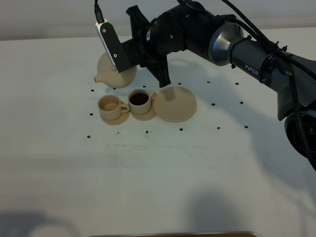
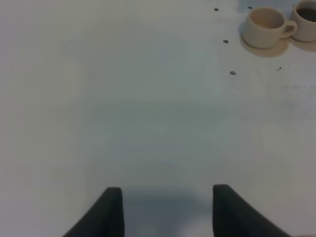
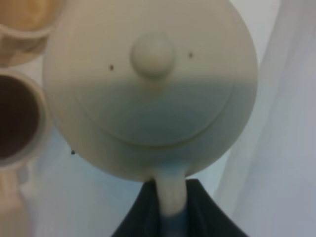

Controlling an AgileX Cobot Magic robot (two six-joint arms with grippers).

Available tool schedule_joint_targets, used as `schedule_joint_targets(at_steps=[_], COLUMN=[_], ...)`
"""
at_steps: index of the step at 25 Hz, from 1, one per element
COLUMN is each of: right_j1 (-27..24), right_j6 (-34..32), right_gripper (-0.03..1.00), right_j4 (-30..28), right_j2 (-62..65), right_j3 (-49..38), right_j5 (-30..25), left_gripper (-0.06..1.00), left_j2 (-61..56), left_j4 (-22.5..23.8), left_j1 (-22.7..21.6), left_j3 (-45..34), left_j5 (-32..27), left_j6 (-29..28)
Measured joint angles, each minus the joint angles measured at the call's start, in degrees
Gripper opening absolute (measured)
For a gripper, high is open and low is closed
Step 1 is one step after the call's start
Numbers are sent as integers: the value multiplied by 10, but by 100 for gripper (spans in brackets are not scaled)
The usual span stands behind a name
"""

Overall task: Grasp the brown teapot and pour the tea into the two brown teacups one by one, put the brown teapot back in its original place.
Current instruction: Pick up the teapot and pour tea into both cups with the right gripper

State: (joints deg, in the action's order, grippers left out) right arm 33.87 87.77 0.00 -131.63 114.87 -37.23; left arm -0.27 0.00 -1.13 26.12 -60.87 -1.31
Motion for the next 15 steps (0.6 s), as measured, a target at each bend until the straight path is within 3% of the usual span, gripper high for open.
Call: schedule_joint_targets(at_steps=[7, 15], right_j1=[0, 0], right_j6=[42, 27], right_gripper=[8, 8], right_j4=[14, -57], right_j2=[0, 0], right_j3=[0, 0], right_j5=[-10, -13], left_gripper=[48, 48], left_j2=[0, 0], left_j4=[0, 0], left_j1=[0, 0], left_j3=[0, 0], left_j5=[0, 0], left_j6=[0, 0])
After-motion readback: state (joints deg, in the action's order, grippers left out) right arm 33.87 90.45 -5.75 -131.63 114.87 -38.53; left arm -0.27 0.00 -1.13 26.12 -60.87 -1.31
